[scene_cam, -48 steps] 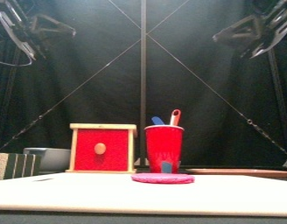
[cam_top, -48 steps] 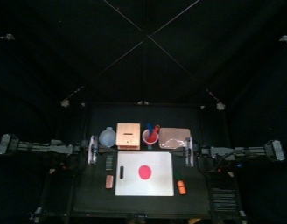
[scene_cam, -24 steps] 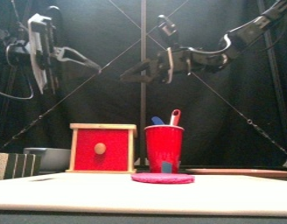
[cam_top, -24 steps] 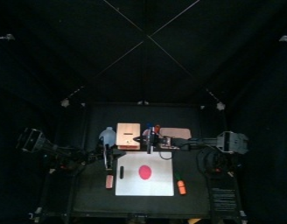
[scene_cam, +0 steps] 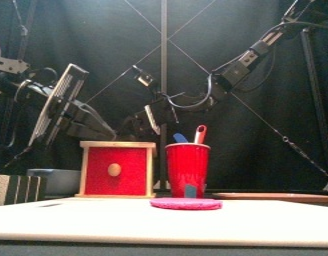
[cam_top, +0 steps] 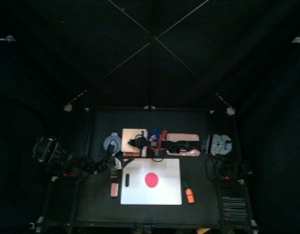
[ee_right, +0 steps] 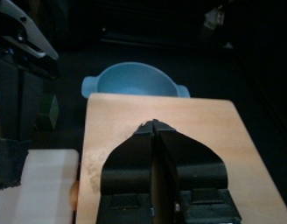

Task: Get the cutter from the drawer then cut the dough then place the extra dough in the bowl
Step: Open the drawer

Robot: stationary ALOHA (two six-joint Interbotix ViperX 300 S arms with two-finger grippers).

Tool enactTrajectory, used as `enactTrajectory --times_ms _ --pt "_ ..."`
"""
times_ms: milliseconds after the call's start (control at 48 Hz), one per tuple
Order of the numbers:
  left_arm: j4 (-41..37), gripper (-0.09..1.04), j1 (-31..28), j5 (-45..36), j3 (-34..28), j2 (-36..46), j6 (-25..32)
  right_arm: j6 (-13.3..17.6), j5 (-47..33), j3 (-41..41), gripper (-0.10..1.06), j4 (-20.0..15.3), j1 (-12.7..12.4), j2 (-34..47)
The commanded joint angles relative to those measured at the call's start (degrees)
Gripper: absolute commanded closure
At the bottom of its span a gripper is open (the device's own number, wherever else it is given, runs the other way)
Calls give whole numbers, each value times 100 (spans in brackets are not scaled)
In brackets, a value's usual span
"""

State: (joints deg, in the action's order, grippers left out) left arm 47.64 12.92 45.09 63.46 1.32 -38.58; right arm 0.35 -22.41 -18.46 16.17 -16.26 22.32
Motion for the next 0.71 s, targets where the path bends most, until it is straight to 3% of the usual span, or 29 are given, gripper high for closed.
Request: enactTrajectory --times_ms 21,104,312,708 --pt "132 20 -158 18 -246 -18 -123 9 53 -53 94 -44 9 -97" --pt "422 11 -334 -9 -308 -9 -343 0 62 -53 94 -44 18 -105" --pt "800 11 -598 -642 -343 -70 -492 -9 62 0 94 -26 79 -105" --pt "729 12 -932 -562 -853 -800 -431 0 62 26 94 -123 97 -88"
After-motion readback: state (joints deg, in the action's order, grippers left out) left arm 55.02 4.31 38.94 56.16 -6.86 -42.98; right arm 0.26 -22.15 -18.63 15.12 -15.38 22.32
